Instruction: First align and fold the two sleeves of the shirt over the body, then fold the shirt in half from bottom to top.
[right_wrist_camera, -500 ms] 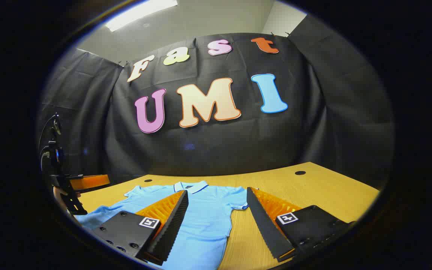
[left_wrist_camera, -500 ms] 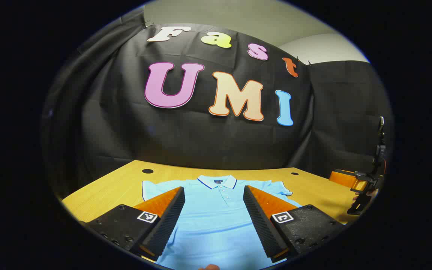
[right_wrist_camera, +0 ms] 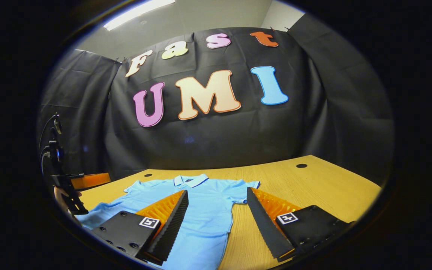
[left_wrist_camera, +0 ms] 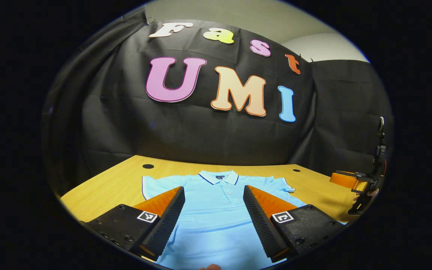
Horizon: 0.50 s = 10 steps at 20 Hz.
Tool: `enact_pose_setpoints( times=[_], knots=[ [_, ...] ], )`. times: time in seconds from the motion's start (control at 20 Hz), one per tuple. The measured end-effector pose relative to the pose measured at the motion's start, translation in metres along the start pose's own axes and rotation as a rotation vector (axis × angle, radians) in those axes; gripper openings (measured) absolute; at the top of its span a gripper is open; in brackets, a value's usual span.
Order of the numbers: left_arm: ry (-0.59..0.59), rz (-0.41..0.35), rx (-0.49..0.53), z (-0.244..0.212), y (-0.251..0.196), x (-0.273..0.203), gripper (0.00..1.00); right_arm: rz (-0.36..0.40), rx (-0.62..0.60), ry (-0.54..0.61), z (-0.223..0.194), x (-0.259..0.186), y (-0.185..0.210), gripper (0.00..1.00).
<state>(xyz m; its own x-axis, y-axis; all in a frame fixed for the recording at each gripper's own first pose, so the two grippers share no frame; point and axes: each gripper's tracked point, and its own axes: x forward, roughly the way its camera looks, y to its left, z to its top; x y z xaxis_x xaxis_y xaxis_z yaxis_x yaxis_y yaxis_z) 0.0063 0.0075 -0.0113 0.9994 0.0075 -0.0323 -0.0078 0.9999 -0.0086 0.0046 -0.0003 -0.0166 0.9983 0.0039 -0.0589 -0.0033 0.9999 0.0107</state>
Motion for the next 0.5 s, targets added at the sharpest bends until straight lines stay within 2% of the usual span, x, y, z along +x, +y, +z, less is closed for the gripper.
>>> enact_pose_setpoints(
  times=[0.5],
  knots=[
    [0.015,0.003,-0.002,-0.0062,0.0031,0.0025,0.94,-0.015,0.001,0.015,-0.0051,0.0057,-0.0053,0.97]
  ],
)
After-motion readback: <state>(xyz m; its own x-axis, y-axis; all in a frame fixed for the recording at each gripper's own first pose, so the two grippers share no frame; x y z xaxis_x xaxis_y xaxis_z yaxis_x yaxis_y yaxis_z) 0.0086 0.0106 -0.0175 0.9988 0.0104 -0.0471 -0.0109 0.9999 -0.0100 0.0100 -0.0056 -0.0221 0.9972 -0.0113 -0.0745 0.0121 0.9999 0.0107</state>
